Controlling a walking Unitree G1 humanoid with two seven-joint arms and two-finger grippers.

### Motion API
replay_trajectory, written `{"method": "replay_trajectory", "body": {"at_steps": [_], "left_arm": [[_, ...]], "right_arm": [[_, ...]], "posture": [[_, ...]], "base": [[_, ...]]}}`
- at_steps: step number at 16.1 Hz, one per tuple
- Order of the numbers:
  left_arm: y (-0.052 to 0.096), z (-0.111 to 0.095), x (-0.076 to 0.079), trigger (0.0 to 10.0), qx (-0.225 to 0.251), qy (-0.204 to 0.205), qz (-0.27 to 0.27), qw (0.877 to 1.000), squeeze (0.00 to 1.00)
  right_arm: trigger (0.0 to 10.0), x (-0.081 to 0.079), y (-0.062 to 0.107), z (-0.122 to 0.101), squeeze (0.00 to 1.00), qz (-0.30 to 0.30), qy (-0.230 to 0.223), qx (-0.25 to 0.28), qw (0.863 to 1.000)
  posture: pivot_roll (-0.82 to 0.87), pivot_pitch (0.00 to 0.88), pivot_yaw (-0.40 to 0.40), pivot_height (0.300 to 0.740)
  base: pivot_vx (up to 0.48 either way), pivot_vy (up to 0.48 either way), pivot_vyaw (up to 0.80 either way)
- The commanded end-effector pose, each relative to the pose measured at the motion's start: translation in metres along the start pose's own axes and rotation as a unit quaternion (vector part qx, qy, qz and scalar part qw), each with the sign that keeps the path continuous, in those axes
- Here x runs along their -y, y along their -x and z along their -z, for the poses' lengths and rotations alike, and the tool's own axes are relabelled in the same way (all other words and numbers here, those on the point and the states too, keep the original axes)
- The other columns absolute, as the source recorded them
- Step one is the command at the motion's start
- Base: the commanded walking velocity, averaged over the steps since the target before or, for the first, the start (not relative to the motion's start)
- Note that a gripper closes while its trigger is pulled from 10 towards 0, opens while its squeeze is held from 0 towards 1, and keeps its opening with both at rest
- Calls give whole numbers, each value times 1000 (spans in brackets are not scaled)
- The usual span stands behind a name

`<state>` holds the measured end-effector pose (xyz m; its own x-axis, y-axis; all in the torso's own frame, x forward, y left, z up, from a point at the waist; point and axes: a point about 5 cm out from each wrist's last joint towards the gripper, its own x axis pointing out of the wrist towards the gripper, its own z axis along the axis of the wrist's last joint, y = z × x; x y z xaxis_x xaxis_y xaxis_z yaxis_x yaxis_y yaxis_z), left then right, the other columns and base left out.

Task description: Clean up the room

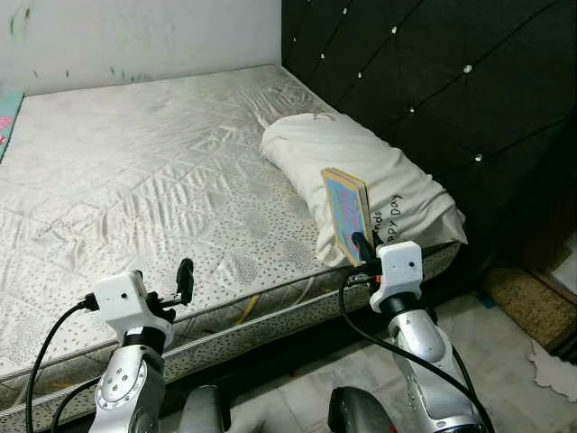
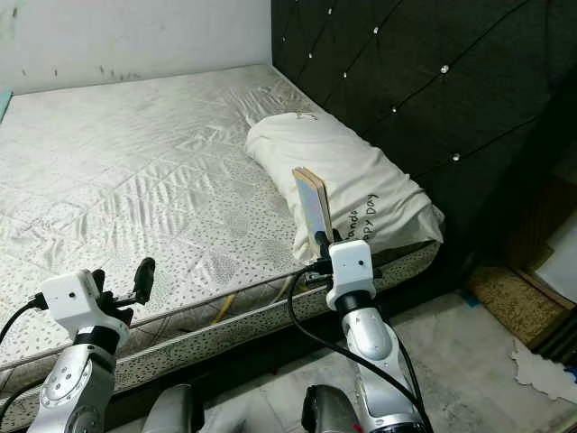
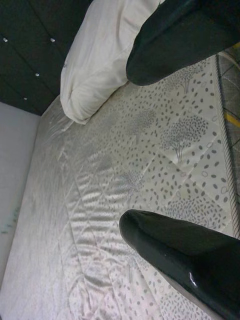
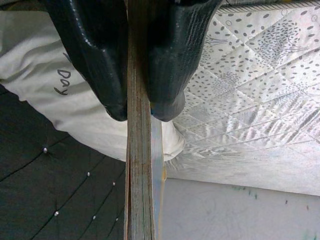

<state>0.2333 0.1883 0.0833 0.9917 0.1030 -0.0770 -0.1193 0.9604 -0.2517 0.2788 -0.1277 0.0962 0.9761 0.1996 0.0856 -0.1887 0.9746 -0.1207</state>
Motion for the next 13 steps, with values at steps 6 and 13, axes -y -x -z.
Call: {"method": "replay_trajectory", "body": {"at_steps": [6,13], "left_arm": [[-1,0,2,10000,-3,0,0,1000,0],[-2,0,3,10000,-2,2,-1,1000,0]], "right_arm": [[10000,-4,-3,-12,0,-11,-2,32,999],[10000,-5,-4,-12,0,-11,-11,28,999]], "posture": [[-75,0,-16,613],[-74,0,-18,598]], "base": [[0,0,0],[0,0,0]]}}
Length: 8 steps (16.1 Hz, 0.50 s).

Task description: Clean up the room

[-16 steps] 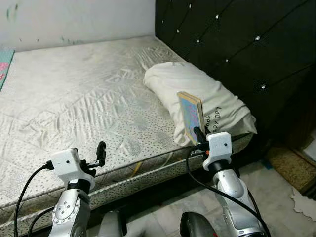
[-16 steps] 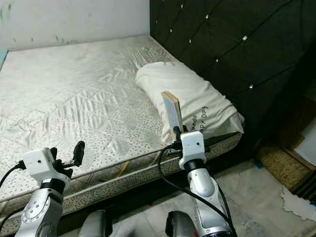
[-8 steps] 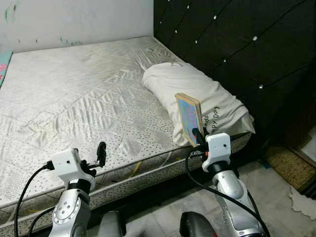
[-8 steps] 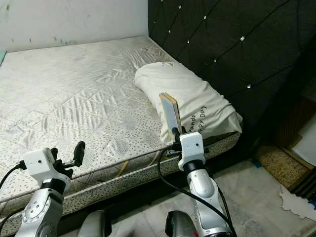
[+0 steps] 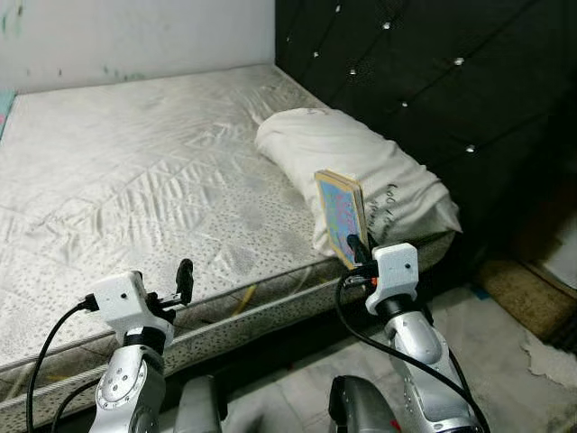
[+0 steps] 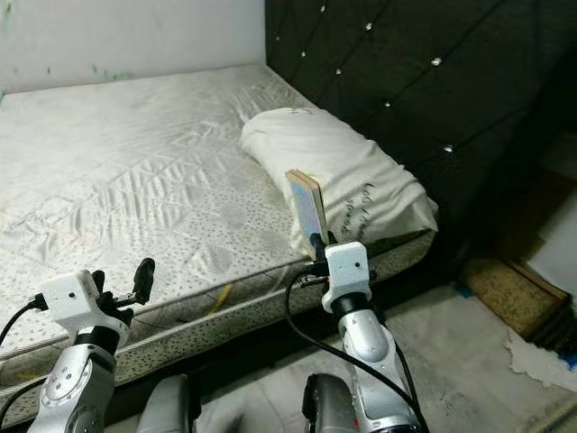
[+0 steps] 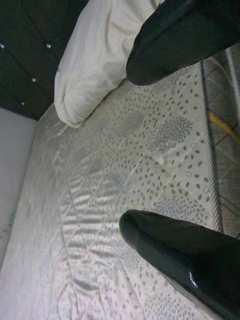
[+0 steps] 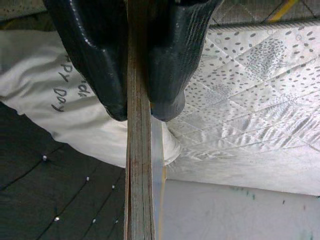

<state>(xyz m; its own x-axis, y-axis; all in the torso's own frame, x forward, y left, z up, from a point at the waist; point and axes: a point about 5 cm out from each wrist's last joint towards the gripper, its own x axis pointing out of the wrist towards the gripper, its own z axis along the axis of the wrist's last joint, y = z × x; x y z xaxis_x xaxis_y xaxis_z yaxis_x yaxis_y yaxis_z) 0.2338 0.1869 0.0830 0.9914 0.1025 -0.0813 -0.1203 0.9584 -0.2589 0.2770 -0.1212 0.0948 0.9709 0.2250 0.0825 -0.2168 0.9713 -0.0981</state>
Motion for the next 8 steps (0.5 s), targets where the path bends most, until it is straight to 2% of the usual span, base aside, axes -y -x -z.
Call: {"method": "replay_trajectory", "body": {"at_steps": [1,5,8], "left_arm": [[-2,-1,1,10000,0,-2,0,1000,0],[-2,-1,2,10000,1,-1,0,1000,0],[-3,-2,3,10000,4,-2,0,1000,0]], "right_arm": [[10000,1,-5,-13,0,-1,2,31,1000],[10000,0,-5,-13,0,-4,5,30,1000],[10000,0,-5,-13,0,-4,3,27,1000]], "posture": [[-74,0,-18,598],[-76,0,-19,563],[-77,0,-20,558]], "base": [[0,0,0],[0,0,0],[0,0,0]]}}
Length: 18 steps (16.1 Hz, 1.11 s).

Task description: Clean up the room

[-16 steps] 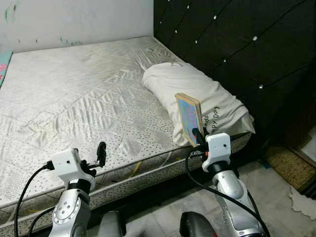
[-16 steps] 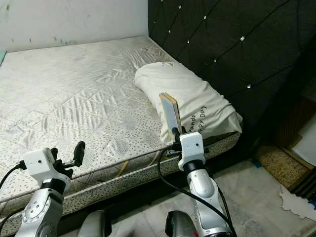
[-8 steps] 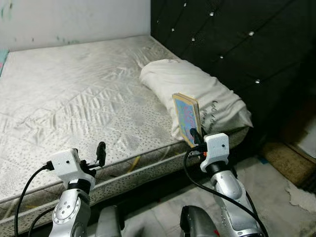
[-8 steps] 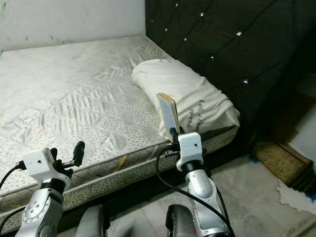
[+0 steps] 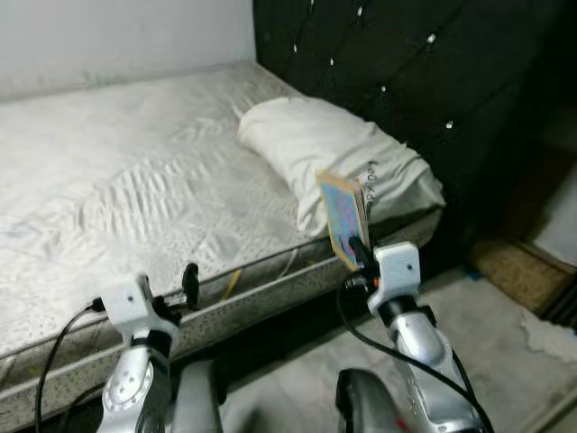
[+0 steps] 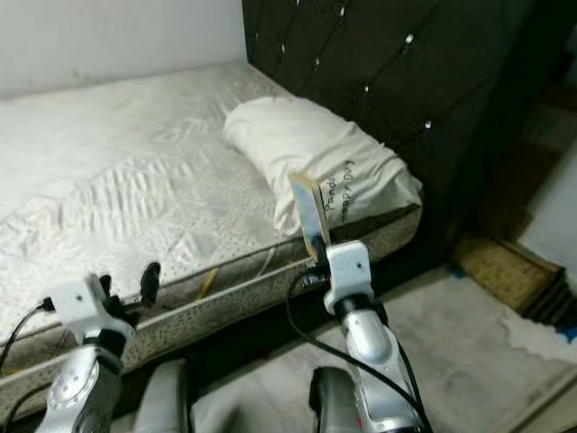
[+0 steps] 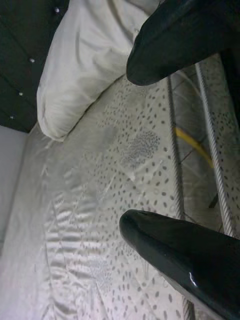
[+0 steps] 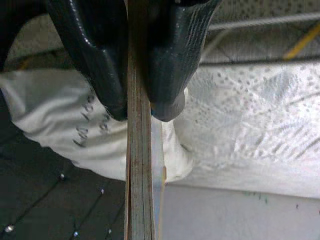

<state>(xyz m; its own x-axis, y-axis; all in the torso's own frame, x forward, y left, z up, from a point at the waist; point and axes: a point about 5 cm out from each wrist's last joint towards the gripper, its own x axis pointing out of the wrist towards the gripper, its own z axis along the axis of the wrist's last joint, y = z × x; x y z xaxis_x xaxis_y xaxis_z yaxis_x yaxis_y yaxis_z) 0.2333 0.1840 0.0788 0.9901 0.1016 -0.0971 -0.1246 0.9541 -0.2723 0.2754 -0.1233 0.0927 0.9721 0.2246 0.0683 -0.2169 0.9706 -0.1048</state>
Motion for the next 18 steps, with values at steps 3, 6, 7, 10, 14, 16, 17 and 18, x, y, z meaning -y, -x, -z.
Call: {"method": "replay_trajectory", "body": {"at_steps": [3,6,7,10,14,16,17,18], "left_arm": [[-4,-9,4,10000,19,-14,22,999,0],[-4,-9,6,10000,22,-15,29,999,0],[-5,-9,6,10000,22,-15,29,999,0],[-6,-9,7,10000,24,-15,34,999,0],[-6,-9,8,10000,24,-15,36,999,0],[-6,-9,8,10000,23,-15,36,999,0],[-6,-9,8,10000,23,-15,36,999,0],[-6,-9,8,10000,23,-15,35,999,0]], "right_arm": [[10000,-2,-7,-16,0,-10,8,35,999],[10000,-3,-8,-16,0,-15,12,37,999],[10000,-3,-8,-16,0,-16,12,37,999],[10000,-4,-9,-16,0,-18,9,37,999],[10000,-4,-8,-17,0,-24,10,38,999],[10000,-5,-8,-17,0,-25,9,39,999],[10000,-5,-8,-17,0,-26,8,39,999],[10000,-5,-8,-17,0,-26,7,39,999]], "posture": [[-77,0,-18,558],[-78,0,-16,558],[-79,0,-16,558],[-79,0,-17,558],[-79,0,-17,558],[-79,0,-18,558],[-79,0,-18,558],[-79,0,-17,558]], "base": [[0,0,0],[84,0,0],[251,0,463],[275,0,456],[344,0,213],[351,0,591],[349,0,587],[349,0,581]]}}
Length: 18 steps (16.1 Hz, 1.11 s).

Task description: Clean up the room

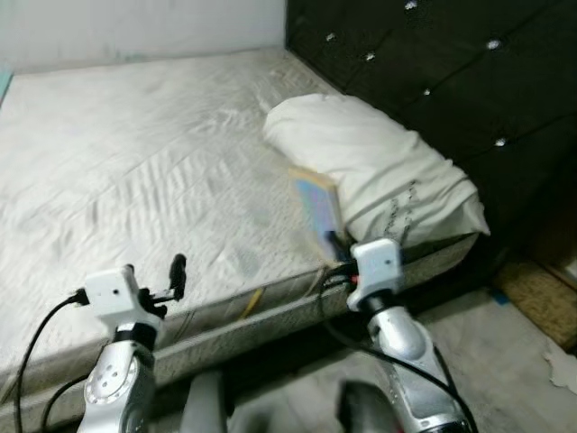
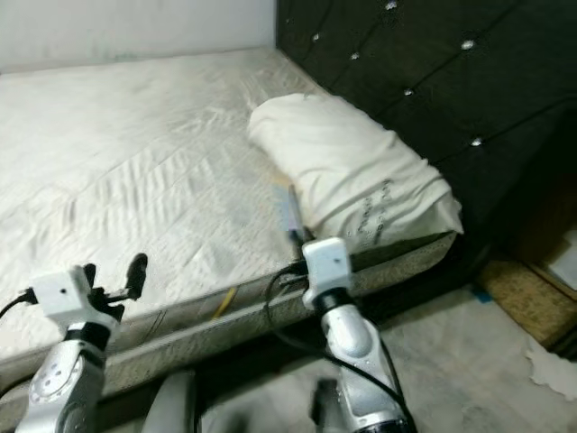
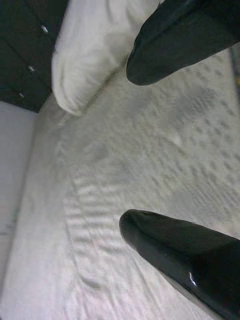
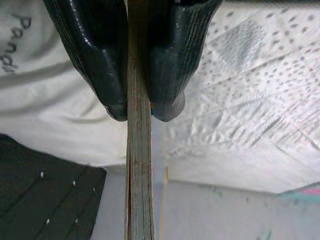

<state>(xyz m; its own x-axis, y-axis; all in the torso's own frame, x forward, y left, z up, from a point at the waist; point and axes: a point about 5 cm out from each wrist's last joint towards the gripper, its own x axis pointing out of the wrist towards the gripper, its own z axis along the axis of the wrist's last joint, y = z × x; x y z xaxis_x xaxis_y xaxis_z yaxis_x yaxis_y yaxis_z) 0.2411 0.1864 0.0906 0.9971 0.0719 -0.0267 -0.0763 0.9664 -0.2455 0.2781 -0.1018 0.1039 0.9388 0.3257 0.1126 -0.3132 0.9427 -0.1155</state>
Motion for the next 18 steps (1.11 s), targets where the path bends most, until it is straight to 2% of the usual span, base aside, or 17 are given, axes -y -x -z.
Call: {"method": "replay_trajectory", "body": {"at_steps": [1,5,9,15,18], "left_arm": [[1,4,7,10000,-8,1,12,1000,0],[1,6,7,10000,-14,3,4,1000,0],[1,8,6,10000,-21,2,-3,1000,0],[1,7,8,10000,-15,0,8,1000,0],[1,7,8,10000,-14,1,10,1000,0]], "right_arm": [[10000,14,2,-4,0,24,7,11,1000],[10000,15,2,-3,0,25,-7,9,1000],[10000,13,3,-3,0,12,-1,12,1000],[10000,11,4,-4,0,4,0,15,1000],[10000,12,4,-4,0,8,-8,15,1000]], "posture": [[-79,0,-17,558],[-79,0,-17,558],[-77,0,-16,558],[-76,0,-16,558],[-78,0,-16,558]], "base": [[337,0,575],[0,0,0],[0,0,0],[0,0,795],[299,0,529]]}}
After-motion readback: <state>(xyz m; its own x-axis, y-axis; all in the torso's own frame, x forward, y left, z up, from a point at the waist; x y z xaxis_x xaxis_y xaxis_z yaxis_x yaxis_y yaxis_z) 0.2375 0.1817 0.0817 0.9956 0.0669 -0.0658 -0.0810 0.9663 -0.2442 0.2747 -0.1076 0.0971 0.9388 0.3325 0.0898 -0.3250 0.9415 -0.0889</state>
